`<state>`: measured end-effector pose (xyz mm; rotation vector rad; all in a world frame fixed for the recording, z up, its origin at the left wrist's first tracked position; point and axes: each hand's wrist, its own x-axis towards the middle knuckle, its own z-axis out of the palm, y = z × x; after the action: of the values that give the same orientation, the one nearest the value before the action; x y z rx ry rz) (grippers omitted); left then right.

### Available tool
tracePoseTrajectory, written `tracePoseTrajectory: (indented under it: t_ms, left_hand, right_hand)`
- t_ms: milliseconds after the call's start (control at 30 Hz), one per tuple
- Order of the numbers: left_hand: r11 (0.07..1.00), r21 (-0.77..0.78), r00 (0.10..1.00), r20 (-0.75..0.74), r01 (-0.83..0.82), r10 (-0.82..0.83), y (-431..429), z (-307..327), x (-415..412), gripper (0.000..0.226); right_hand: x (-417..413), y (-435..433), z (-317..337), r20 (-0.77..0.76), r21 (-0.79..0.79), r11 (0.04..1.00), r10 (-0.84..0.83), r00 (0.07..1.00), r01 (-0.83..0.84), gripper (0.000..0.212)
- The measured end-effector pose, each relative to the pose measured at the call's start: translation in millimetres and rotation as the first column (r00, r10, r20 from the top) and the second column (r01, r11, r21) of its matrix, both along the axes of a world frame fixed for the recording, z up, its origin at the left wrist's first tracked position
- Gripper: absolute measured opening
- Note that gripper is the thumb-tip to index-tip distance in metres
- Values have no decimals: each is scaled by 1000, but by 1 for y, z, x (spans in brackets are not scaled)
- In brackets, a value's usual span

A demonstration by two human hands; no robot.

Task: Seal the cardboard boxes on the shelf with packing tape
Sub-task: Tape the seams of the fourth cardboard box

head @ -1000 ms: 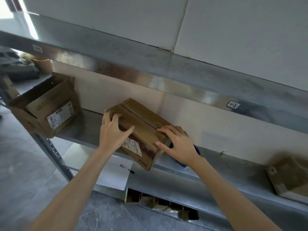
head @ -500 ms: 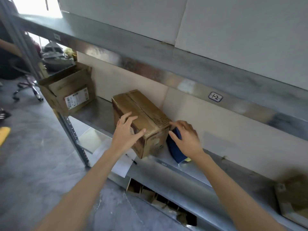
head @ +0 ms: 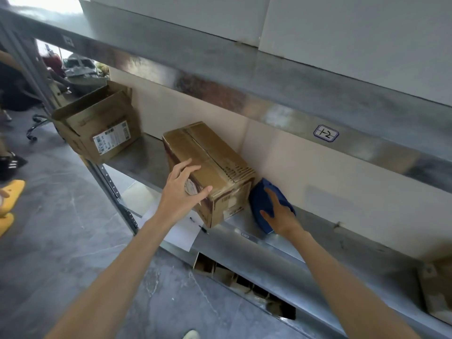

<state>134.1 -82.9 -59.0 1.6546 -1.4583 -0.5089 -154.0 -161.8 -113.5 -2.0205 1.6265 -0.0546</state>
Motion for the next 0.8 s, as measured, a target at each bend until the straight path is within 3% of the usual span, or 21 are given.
tracePoseTrajectory:
  t_ms: [200, 367, 600, 800]
  left_hand:
    - [1000, -14, 1000, 3, 2, -2, -3, -3, -1, 53]
    - [1000, -26, 1000, 12, -12, 13, -4, -6, -2, 54]
    - [1000, -24, 999, 36, -20, 20, -3, -6, -4, 57]
    - [1000, -13, 999, 32, -24, 24, -3, -5, -5, 58]
  right_hand:
    - [0, -9, -12, 122, 85, 996, -49, 991, 39, 78]
    - [-4, -15, -6, 200, 108, 994, -54, 978, 33, 68]
    - [-8, -27, 1, 301, 185, 982, -83, 950, 27, 86]
    - [1, -31, -6, 258, 189, 977, -151, 954, 103, 87]
